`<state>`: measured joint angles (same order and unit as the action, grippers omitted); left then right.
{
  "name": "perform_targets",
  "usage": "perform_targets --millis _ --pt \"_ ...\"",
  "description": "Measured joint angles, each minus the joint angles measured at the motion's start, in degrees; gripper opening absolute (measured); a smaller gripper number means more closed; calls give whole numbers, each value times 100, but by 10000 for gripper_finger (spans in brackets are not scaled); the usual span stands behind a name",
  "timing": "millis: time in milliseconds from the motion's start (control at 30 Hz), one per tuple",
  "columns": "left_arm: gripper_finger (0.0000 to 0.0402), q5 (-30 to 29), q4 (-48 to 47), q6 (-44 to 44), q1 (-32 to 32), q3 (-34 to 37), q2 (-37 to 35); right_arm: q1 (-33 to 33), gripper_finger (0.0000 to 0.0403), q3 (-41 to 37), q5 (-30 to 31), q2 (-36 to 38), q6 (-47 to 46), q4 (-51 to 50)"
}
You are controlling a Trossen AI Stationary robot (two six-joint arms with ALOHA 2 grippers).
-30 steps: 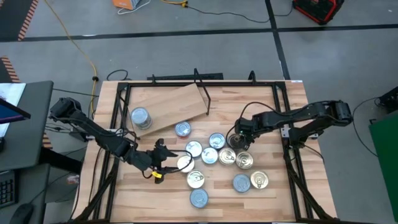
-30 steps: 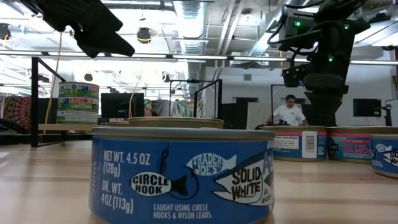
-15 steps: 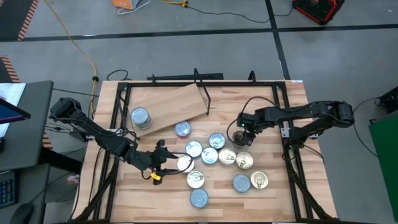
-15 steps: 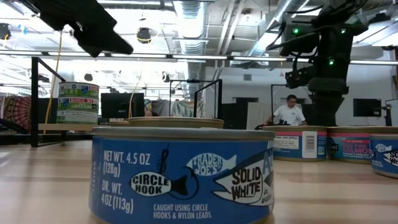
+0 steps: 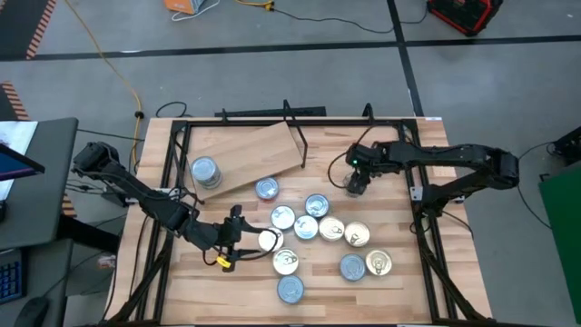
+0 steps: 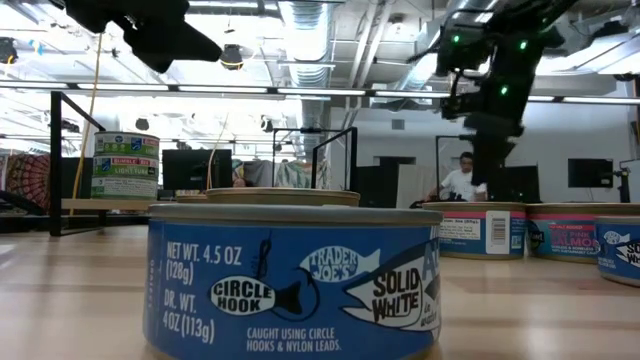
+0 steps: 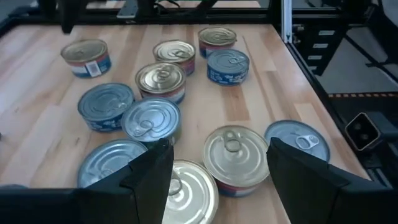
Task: Stack canned seafood by type on shelf
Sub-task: Put the blue pink tuna can on the shelf
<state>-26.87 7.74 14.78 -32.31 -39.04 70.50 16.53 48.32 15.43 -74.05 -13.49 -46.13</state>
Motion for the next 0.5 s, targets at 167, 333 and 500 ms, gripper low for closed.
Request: perform_targets --millis 167,333,500 --pt "246 117 -174 310 -43 -1 0 -443 242 -95 -203 104 -194 -416" --pt "246 82 -166 333 -38 -1 0 -315 222 -97 -201 109 -439 -448" --pt "246 92 -150 394 -65 -1 0 225 198 -95 -628 109 -187 -283"
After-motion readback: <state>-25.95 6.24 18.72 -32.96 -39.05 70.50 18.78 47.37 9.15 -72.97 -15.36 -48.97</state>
